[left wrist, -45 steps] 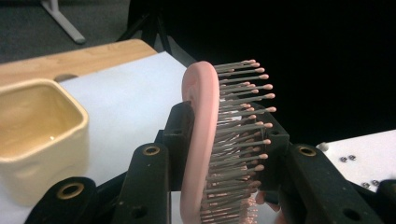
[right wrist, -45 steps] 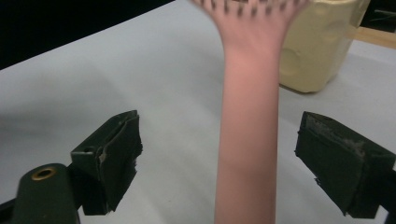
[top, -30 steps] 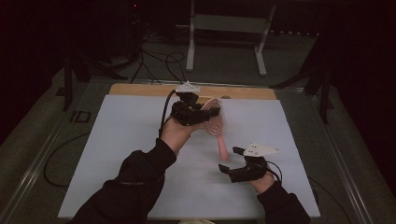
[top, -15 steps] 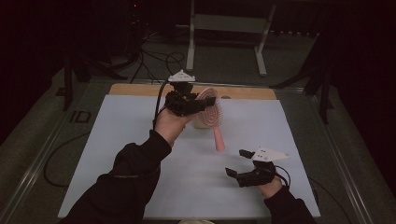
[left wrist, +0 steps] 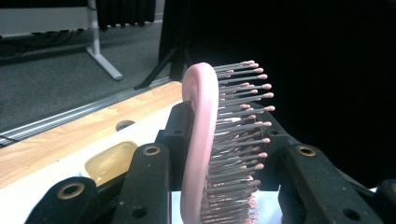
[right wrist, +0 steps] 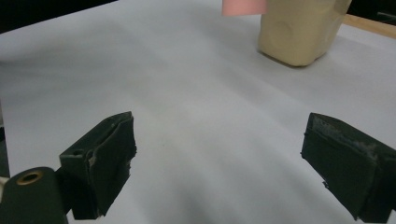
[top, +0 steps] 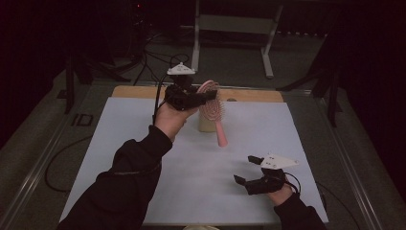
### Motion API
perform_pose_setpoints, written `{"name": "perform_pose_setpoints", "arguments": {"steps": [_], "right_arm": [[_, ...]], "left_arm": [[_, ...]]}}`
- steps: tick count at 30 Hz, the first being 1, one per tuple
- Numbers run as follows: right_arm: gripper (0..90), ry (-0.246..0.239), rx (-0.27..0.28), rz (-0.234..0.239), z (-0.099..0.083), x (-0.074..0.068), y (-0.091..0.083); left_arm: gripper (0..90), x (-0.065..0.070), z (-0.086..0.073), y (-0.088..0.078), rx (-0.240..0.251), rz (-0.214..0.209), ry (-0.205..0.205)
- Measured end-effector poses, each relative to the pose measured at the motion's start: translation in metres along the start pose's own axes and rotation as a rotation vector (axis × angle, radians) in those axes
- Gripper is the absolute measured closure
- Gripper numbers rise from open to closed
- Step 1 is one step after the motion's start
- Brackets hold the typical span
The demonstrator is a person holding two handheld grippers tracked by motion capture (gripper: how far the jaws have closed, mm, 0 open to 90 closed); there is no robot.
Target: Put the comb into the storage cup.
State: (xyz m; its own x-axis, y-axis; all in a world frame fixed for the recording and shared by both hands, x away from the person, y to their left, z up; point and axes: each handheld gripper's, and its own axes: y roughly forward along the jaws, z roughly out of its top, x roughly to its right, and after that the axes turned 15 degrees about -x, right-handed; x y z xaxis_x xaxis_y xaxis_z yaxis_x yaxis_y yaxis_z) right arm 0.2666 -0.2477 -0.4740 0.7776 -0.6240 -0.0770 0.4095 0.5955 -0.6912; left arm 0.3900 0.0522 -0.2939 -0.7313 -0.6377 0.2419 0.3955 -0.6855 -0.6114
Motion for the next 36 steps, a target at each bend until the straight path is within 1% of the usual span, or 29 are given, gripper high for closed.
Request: {"name": "perform_pose_setpoints", "arguments": {"steps": [5,9,13,18,23,25,29,30,36], "right_arm": [[9.6,-0.007,0.009,-0.005,0.000,0.000,-0.001],[9.6,-0.006,0.001,-0.003,0.001,0.000,0.000],[9.6,-0.005,0.002,-0.007,0.001,0.001,0.000],[9.6,-0.005,0.008,-0.004,0.001,0.000,-0.001],[9.8,0.007,0.009,-0.002,0.001,0.000,-0.002],[9.8,0.006,0.009,0.000,0.001,0.000,-0.002],[9.8,0.007,0.011,0.004,0.001,0.000,-0.003],[9.8,0.008,0.010,0.005,0.001,0.001,-0.003],[9.8,0.012,0.018,0.001,0.000,0.001,-0.004]], "left_arm": [[66.4,-0.007,0.005,-0.001,0.006,0.006,-0.015],[66.4,-0.010,0.011,-0.002,0.010,0.025,-0.005],[66.4,-0.013,0.017,-0.004,0.028,0.033,-0.002],[66.5,-0.014,0.026,-0.006,0.034,0.047,0.006],[66.5,-0.017,0.034,-0.005,0.042,0.047,-0.001],[66.5,-0.018,0.038,-0.004,0.048,0.055,0.001],[66.5,-0.021,0.045,-0.004,0.051,0.055,-0.004],[66.5,-0.022,0.046,-0.004,0.051,0.063,-0.004],[66.5,-0.026,0.054,-0.002,0.053,0.075,-0.006]]}}
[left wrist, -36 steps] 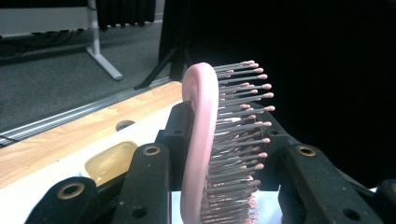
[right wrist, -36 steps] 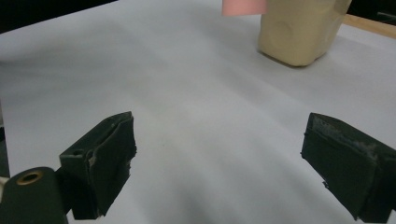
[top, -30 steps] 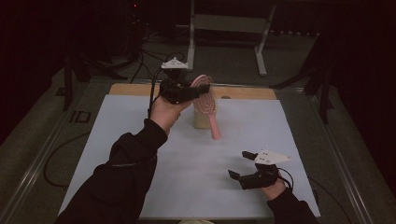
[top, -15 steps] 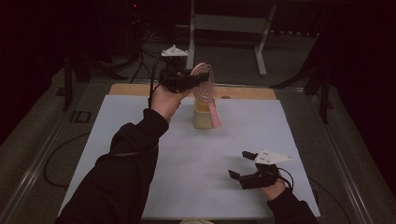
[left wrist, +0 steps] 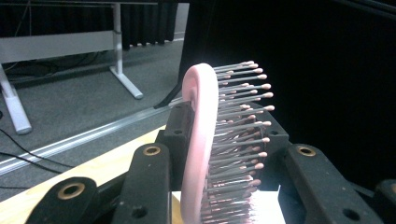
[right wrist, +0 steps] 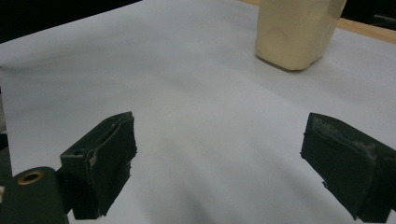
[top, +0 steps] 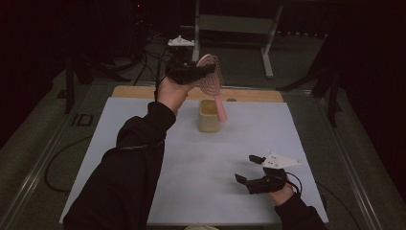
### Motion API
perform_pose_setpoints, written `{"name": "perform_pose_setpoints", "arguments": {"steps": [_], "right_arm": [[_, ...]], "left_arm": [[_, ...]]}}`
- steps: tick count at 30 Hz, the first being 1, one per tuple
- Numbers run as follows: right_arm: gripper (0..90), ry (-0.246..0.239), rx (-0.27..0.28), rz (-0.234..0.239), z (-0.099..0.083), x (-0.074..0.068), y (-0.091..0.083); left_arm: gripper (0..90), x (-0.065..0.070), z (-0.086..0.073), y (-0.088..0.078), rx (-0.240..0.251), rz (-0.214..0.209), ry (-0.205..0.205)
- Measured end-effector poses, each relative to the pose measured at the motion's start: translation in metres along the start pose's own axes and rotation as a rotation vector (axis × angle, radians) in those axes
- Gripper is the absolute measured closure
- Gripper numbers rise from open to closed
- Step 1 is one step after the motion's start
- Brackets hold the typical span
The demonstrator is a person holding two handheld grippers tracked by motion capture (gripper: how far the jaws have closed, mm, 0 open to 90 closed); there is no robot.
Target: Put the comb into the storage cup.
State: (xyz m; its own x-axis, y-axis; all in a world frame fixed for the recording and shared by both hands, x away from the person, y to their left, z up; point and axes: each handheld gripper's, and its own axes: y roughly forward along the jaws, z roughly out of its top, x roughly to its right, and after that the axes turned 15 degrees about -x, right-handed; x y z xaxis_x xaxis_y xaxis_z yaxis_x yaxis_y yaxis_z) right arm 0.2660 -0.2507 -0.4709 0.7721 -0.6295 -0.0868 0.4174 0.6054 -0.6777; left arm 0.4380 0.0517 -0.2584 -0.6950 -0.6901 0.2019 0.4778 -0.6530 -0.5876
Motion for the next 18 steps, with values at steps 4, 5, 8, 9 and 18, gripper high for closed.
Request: {"name": "perform_pose_setpoints", "arguments": {"steps": [4,5,8,9,18], "right_arm": [[9.8,-0.001,0.004,0.000,0.000,0.000,-0.001],[9.8,-0.003,0.004,0.002,0.000,0.000,-0.001],[9.8,-0.004,0.004,0.003,0.000,-0.001,-0.001],[9.8,-0.001,0.002,0.005,0.000,-0.001,-0.001],[9.8,-0.001,0.008,0.003,0.000,0.000,-0.002]], "left_arm": [[66.5,-0.004,0.004,0.002,0.005,0.010,-0.003],[66.5,-0.006,0.005,0.003,0.008,0.008,-0.005],[66.5,-0.010,0.007,0.005,0.008,0.013,-0.014],[66.5,-0.011,0.007,0.006,0.007,0.017,-0.013],[66.5,-0.020,0.009,0.008,0.005,0.071,-0.020]]}}
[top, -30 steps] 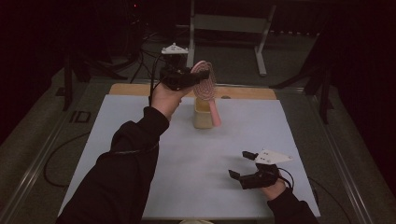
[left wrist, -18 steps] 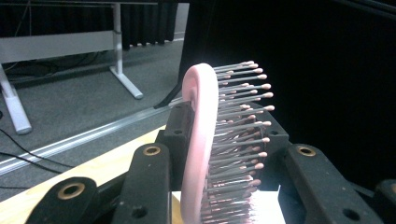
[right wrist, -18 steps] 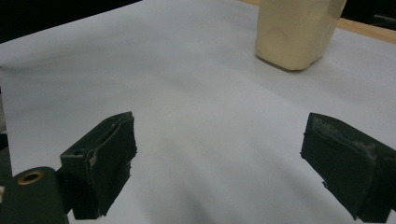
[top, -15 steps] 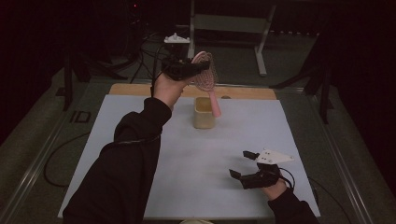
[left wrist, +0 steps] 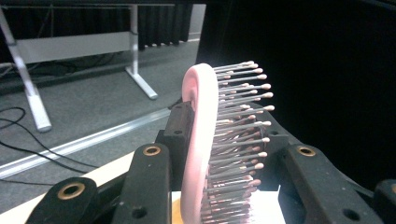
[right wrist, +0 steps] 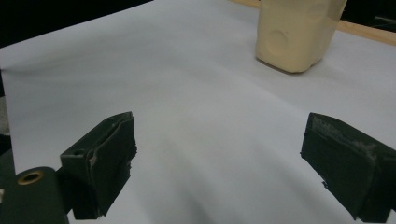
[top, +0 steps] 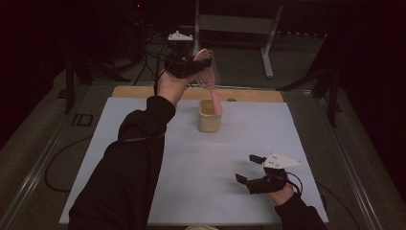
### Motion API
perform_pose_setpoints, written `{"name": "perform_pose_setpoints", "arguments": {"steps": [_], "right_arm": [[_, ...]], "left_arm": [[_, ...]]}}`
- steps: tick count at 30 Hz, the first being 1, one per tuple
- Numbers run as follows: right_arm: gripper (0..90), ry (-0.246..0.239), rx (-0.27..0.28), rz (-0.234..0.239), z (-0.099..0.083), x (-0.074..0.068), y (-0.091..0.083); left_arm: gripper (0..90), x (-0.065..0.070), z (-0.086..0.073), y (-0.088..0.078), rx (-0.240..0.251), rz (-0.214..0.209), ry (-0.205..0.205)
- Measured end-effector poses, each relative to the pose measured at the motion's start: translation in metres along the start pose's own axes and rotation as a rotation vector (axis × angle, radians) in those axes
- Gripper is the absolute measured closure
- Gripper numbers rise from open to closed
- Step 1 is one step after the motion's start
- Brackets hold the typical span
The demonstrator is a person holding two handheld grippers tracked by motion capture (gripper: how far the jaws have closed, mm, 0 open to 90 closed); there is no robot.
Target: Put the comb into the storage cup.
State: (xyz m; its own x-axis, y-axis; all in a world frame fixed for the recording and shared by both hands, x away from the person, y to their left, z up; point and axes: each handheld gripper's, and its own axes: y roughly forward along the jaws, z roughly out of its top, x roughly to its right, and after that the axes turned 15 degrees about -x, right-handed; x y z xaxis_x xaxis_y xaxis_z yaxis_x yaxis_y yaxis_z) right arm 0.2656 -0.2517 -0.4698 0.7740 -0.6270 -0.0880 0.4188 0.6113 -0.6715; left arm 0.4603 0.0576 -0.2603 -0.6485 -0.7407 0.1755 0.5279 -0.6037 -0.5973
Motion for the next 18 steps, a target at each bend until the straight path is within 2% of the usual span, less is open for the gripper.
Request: {"name": "perform_pose_setpoints", "arguments": {"steps": [8,14,18], "right_arm": [[9.8,0.002,0.007,0.003,0.001,-0.001,-0.001],[9.8,0.004,0.010,0.005,0.001,0.000,-0.001],[9.8,0.001,0.010,0.002,0.000,0.000,-0.001]], "left_arm": [[66.5,-0.008,0.005,-0.002,0.014,0.045,-0.008],[66.5,-0.014,0.006,0.001,0.029,0.062,-0.016],[66.4,-0.017,0.004,0.006,0.033,0.057,-0.019]]}}
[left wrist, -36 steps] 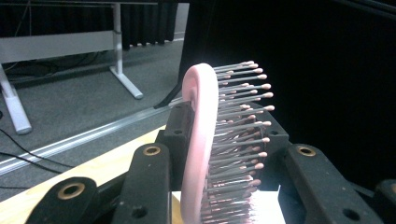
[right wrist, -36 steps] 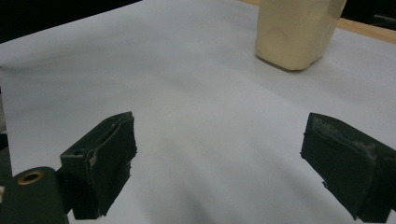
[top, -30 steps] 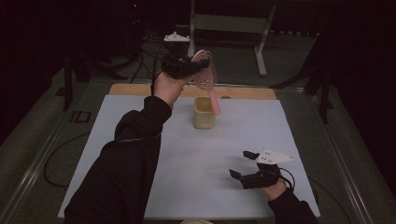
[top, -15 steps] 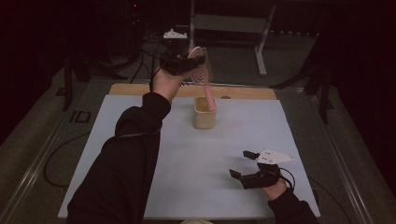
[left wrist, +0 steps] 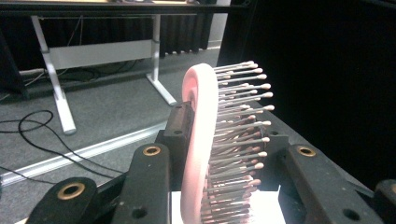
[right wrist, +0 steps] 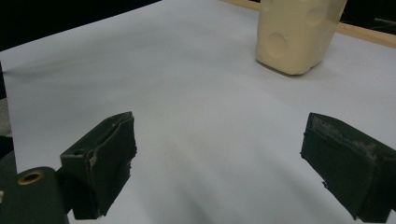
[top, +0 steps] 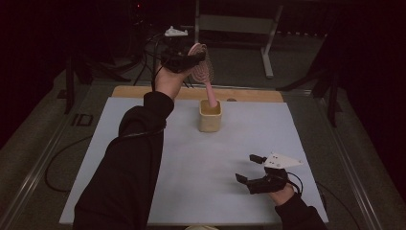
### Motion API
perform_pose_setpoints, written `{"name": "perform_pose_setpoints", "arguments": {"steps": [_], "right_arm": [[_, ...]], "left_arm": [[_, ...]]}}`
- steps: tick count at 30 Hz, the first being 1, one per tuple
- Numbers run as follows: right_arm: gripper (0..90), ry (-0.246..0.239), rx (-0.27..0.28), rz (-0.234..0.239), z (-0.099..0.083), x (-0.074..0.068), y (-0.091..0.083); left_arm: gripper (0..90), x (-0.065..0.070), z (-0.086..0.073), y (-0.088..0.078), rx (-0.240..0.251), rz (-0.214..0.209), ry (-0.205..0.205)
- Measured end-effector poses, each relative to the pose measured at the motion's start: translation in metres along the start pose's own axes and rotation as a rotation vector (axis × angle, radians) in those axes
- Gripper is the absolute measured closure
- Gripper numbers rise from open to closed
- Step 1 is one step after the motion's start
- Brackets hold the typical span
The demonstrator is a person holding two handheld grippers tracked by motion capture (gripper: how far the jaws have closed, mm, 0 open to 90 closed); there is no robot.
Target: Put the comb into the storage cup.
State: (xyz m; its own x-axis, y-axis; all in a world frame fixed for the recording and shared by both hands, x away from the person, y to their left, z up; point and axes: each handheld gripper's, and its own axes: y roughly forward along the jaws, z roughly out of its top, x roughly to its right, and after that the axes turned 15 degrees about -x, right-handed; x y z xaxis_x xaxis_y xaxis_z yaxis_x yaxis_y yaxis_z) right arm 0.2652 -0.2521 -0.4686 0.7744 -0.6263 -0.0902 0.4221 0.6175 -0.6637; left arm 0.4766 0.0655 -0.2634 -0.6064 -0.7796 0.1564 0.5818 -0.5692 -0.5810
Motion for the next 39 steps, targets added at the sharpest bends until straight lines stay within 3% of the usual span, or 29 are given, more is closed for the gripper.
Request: {"name": "perform_pose_setpoints", "arguments": {"steps": [15,30,39], "right_arm": [[9.8,0.007,0.004,0.000,0.000,0.000,-0.002],[9.8,0.000,0.003,0.001,0.000,0.000,-0.001],[9.8,-0.001,0.001,0.001,0.000,0.000,-0.002]], "left_arm": [[66.5,-0.003,-0.006,0.019,-0.012,0.035,-0.003],[66.4,-0.005,-0.018,0.034,-0.038,0.026,-0.008],[66.4,-0.007,-0.026,0.046,-0.059,-0.002,-0.023]]}}
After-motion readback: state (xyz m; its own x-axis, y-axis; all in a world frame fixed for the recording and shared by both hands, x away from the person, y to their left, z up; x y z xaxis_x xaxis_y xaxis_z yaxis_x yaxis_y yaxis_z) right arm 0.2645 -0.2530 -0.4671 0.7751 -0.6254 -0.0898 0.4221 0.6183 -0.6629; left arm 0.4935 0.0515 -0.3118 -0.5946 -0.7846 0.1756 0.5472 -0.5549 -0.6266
